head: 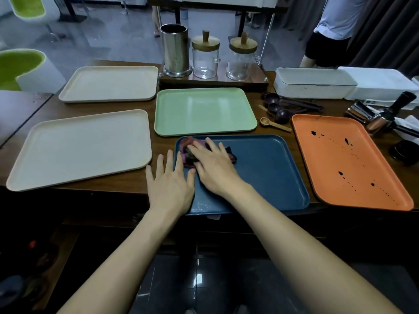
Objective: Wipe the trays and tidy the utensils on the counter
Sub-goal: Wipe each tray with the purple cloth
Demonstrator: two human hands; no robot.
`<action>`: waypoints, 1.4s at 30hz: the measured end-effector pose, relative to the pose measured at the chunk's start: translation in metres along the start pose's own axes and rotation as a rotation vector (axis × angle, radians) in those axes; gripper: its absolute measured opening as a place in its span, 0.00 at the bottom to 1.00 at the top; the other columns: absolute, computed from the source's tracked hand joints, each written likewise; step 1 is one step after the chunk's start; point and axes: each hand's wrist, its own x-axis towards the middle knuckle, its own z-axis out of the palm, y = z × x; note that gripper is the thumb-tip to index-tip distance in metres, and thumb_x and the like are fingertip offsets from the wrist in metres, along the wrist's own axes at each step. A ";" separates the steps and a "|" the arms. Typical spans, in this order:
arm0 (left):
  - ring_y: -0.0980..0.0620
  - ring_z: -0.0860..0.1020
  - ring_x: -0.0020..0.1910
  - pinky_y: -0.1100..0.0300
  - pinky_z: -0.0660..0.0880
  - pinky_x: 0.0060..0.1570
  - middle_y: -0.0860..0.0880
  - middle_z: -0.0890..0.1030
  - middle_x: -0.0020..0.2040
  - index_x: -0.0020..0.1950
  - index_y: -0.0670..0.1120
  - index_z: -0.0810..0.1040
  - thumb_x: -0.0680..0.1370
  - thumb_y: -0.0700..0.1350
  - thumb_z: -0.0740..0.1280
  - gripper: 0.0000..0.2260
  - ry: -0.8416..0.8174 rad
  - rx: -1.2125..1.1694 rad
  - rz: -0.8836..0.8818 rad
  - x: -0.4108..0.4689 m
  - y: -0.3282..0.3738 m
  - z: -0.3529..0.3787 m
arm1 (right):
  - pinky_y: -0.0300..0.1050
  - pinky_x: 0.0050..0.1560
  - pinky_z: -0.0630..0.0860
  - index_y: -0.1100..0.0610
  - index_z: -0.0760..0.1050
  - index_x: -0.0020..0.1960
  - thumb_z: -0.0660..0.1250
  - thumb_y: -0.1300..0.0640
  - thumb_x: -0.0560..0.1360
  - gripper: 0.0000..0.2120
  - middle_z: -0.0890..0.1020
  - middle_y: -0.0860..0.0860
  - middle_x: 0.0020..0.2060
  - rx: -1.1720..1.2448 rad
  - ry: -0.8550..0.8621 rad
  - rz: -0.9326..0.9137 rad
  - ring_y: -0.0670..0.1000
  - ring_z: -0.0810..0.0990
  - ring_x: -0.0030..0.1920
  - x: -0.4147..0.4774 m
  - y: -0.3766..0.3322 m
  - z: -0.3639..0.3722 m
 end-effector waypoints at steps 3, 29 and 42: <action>0.45 0.47 0.83 0.42 0.46 0.79 0.49 0.50 0.85 0.85 0.52 0.48 0.85 0.61 0.44 0.29 0.000 0.004 0.000 0.000 0.000 0.000 | 0.52 0.79 0.45 0.48 0.61 0.80 0.58 0.57 0.84 0.25 0.60 0.45 0.80 0.081 -0.017 -0.009 0.54 0.51 0.81 -0.014 0.035 -0.014; 0.43 0.50 0.83 0.37 0.49 0.78 0.48 0.53 0.84 0.84 0.50 0.51 0.85 0.61 0.45 0.29 -0.003 -0.006 0.029 0.003 -0.004 0.001 | 0.53 0.76 0.58 0.49 0.57 0.81 0.59 0.57 0.83 0.27 0.61 0.47 0.80 0.088 0.098 0.418 0.56 0.56 0.80 -0.102 0.083 -0.050; 0.42 0.52 0.82 0.40 0.50 0.79 0.45 0.55 0.84 0.84 0.50 0.56 0.85 0.61 0.49 0.29 0.027 -0.064 0.007 -0.002 0.000 -0.006 | 0.50 0.54 0.76 0.38 0.72 0.68 0.68 0.53 0.75 0.23 0.83 0.47 0.58 0.113 0.128 0.137 0.55 0.79 0.59 -0.096 0.031 -0.040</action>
